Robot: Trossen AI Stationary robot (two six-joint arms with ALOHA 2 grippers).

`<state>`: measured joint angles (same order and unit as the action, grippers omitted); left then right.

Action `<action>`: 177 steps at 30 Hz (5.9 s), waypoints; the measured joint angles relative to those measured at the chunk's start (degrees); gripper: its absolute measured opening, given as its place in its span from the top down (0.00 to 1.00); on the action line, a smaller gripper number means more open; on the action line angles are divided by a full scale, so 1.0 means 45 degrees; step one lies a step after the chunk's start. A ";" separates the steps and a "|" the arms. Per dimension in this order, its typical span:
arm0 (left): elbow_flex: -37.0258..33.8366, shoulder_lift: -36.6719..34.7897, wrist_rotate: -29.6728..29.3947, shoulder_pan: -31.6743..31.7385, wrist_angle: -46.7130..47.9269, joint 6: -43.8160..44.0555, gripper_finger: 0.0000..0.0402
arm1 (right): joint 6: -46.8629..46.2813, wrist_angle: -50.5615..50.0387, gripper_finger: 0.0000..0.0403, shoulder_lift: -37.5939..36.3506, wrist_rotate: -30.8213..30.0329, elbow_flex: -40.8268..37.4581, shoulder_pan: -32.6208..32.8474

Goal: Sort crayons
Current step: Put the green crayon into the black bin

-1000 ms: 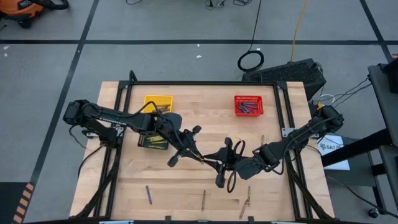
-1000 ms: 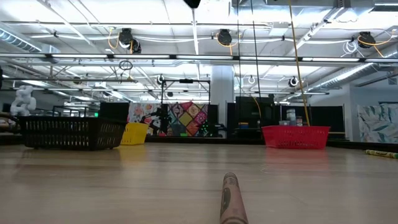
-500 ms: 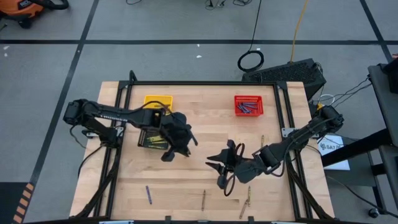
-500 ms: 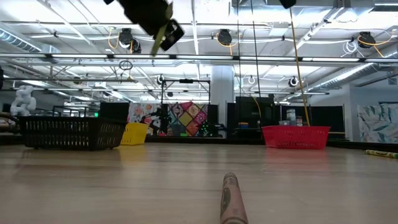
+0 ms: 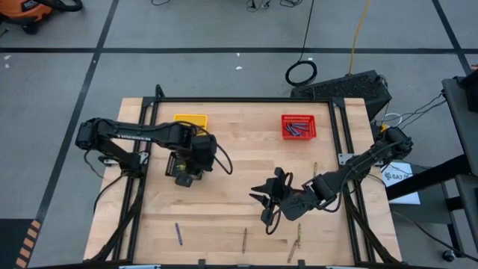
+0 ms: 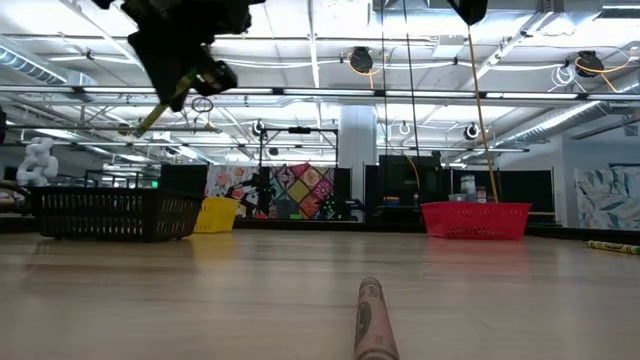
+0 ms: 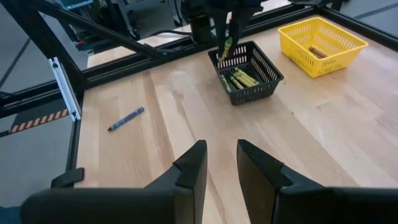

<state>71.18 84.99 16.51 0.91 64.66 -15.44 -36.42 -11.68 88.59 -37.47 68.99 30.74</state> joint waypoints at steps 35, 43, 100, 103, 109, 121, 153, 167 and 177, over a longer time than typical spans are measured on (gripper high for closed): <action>-0.4113 0.0010 -0.2354 0.1751 -0.0930 -0.0393 0.97 | -0.0445 -0.0241 0.81 0.0846 -0.0044 0.0000 0.0000; -0.4538 0.0010 -0.2482 0.1782 -0.1069 -0.0099 0.92 | -0.0437 -0.0233 0.81 0.0846 -0.0097 0.0000 0.0000; 0.0364 -0.3442 -0.3059 -0.2910 0.1880 0.3045 0.77 | -1.3297 -0.7277 0.81 0.0841 0.6049 0.0000 0.0679; 0.0364 -0.3439 -0.3063 -0.2910 0.1692 0.3041 0.77 | -1.4392 -0.7435 0.81 0.0841 0.5974 0.0000 0.1245; 0.0363 -0.3439 -0.3068 -0.2910 0.1705 0.3049 0.77 | -1.6701 -0.7790 0.81 0.1179 0.6037 0.0000 0.2246; 0.0359 -0.3439 -0.3068 -0.2910 0.1379 0.3055 0.77 | -1.9559 -0.7805 0.81 0.1904 0.6057 0.0000 0.3661; 0.0350 -0.3439 -0.3068 -0.2910 0.1016 0.3041 0.77 | -2.1051 -0.7650 0.81 0.3639 0.6703 0.0005 0.4342; 0.0350 -0.3439 -0.3068 -0.2910 0.1026 0.3031 0.77 | -2.1051 -0.7768 0.81 0.3717 0.6634 0.0005 0.4283; 0.0350 -0.3434 -0.3068 -0.2910 0.1036 0.3031 0.77 | -2.0866 -0.7461 0.81 0.4412 0.6683 0.0068 0.4187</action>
<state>72.75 69.54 2.70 -12.19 69.32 -1.80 -130.32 -45.25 108.45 -7.40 69.30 49.58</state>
